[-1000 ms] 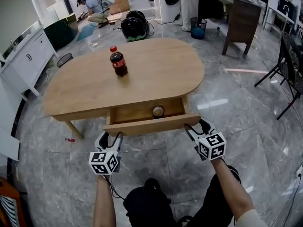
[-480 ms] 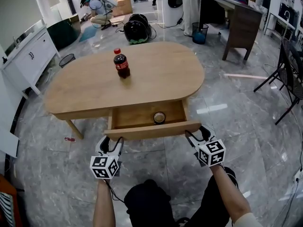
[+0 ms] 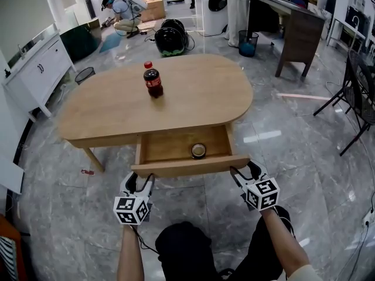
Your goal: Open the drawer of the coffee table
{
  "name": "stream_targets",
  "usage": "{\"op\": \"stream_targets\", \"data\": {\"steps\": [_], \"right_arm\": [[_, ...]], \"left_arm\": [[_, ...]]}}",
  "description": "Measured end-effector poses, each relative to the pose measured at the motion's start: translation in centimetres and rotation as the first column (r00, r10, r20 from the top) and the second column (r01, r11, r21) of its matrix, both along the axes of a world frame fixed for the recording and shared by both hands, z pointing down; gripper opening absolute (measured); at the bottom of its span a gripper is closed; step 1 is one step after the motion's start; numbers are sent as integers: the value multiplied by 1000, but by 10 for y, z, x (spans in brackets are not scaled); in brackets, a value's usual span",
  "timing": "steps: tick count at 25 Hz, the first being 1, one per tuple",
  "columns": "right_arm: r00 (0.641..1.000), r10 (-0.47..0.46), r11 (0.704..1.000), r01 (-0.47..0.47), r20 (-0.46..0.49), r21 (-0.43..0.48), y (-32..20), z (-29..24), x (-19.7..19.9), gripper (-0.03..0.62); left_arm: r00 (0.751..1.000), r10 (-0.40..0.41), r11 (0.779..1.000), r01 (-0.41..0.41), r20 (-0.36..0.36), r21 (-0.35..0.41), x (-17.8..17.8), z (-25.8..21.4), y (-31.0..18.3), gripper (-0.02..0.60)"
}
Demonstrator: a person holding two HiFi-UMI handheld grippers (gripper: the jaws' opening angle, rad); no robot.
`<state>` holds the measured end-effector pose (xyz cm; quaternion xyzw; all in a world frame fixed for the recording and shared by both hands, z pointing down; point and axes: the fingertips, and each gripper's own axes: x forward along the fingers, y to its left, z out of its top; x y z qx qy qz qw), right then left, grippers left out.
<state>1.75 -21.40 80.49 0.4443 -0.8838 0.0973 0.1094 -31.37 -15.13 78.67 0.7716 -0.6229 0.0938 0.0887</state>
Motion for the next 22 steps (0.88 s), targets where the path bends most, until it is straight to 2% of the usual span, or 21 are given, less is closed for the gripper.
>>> {"op": "stream_targets", "data": {"steps": [17, 22], "right_arm": [[999, -14, 999, 12, -41, -47, 18, 21, 5, 285], [999, -16, 999, 15, -41, -33, 19, 20, 6, 285]], "left_arm": [[1000, -4, 1000, 5, 18, -27, 7, 20, 23, 247], [1000, 0, 1000, 0, 18, 0, 8, 21, 23, 247]]}}
